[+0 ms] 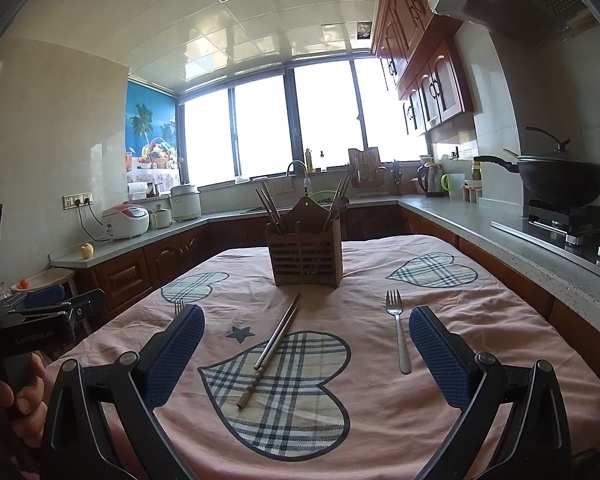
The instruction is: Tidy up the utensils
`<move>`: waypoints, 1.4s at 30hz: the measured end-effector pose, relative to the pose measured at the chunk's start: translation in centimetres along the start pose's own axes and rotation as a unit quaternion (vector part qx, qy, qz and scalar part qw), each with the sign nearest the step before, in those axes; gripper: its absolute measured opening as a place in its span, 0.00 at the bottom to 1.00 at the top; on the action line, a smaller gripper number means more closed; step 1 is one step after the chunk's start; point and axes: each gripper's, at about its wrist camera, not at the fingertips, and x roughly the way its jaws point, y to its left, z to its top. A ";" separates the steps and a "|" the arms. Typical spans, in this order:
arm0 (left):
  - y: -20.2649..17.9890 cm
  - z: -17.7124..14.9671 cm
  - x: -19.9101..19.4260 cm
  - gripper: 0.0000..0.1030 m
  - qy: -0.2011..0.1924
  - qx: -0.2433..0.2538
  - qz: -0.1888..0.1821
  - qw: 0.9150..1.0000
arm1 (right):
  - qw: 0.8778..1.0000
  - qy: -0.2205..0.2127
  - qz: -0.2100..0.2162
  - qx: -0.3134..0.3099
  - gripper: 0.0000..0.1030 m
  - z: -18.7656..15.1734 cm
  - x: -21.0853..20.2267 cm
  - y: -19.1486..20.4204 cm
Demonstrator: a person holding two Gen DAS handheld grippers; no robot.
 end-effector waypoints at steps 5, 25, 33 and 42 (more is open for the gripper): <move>0.1 0.1 0.1 0.99 0.005 -0.002 -0.001 1.000 | 1.000 0.002 0.001 0.001 1.00 0.1 0.1 0.0; -0.3 -0.1 0.1 0.99 0.002 0.001 0.000 1.000 | 1.000 0.002 0.009 -0.001 1.00 0.0 0.3 0.0; -0.5 -0.1 0.2 0.99 0.004 0.005 -0.001 1.000 | 1.000 -0.002 0.012 -0.001 1.00 0.1 0.1 -0.1; -0.7 -0.2 0.0 0.99 0.002 0.008 0.001 1.000 | 1.000 -0.004 0.012 -0.001 1.00 0.1 0.0 -0.1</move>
